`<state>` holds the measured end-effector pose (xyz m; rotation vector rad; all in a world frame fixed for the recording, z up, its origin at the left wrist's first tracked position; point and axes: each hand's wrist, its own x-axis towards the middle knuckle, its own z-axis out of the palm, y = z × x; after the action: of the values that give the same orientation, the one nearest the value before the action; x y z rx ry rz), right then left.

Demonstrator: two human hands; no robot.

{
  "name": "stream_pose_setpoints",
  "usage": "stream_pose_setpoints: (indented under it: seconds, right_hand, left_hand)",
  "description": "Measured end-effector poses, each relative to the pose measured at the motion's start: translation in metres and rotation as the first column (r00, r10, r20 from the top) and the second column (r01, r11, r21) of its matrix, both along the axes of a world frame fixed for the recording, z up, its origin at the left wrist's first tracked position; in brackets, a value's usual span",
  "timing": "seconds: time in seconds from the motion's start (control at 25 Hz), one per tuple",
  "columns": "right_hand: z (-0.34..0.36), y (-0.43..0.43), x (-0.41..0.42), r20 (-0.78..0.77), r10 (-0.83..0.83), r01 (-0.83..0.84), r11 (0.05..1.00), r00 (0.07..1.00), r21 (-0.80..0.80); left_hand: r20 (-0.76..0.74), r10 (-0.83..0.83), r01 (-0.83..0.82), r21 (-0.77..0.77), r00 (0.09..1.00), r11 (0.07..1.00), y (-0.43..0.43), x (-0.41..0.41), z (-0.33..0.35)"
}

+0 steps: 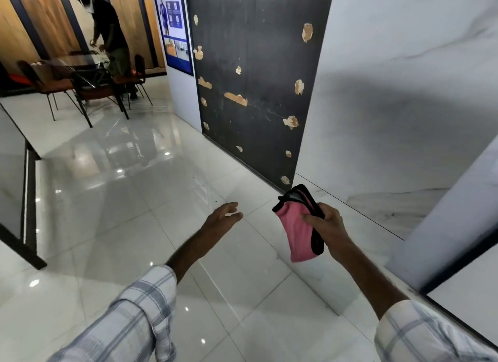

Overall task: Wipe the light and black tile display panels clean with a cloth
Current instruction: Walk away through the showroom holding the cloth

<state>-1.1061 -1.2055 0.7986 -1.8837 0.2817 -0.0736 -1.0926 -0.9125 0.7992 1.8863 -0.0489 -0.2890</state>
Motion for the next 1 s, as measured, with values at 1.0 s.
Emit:
stream_pose_setpoints:
  seconds: [1.0]
  right_hand:
    - [0.003, 0.615, 0.362, 0.040, 0.963, -0.961, 0.264, 0.268, 0.084]
  left_hand:
    - [0.047, 0.931, -0.927, -0.090, 0.362, 0.365, 0.443, 0.085, 0.001]
